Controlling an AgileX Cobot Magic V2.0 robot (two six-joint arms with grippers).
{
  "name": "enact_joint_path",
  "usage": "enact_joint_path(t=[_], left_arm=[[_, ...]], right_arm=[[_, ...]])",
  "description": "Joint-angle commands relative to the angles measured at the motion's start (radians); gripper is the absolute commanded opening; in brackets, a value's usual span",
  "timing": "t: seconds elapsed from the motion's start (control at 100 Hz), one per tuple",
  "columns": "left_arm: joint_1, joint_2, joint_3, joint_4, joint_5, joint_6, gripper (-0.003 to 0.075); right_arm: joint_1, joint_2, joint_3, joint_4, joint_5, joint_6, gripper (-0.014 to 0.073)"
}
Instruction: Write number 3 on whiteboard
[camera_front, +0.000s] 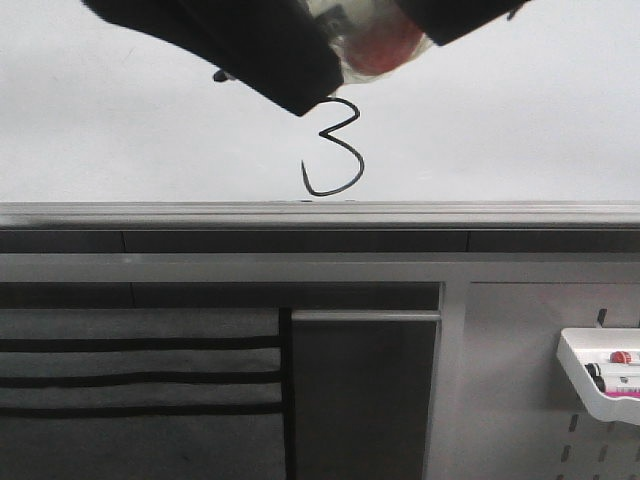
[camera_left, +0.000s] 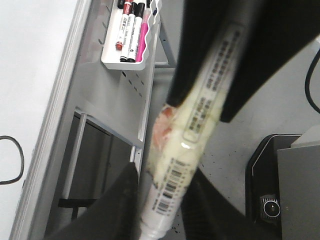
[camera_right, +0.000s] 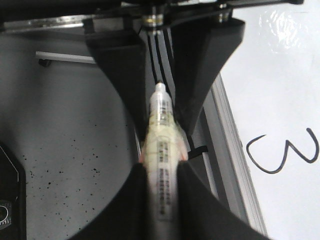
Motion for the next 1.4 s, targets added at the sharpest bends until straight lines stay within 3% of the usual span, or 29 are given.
enact_joint_path(t=[0.0, 0.43, 0.84, 1.1, 1.39], left_arm=[[-0.008, -0.023, -0.038, -0.048, -0.061, -0.001, 0.0132], [-0.008, -0.023, -0.038, -0.049, -0.061, -0.001, -0.0018], [-0.008, -0.023, -0.038, -0.051, -0.061, -0.001, -0.0018], [-0.008, -0.023, -0.038, -0.051, -0.061, -0.001, -0.0018], [-0.002, -0.023, -0.038, -0.051, -0.065, -0.008, -0.0018]], right_arm=[[-0.001, -0.009, -0.026, 0.005, -0.049, -0.011, -0.0057], [-0.001, -0.009, -0.026, 0.005, -0.049, -0.011, -0.0056], [-0.001, -0.009, -0.026, 0.005, -0.049, -0.009, -0.0049], [-0.001, -0.009, -0.026, 0.005, -0.047, -0.001, 0.0144], [-0.003, -0.013, -0.026, 0.003, -0.047, 0.059, 0.0281]])
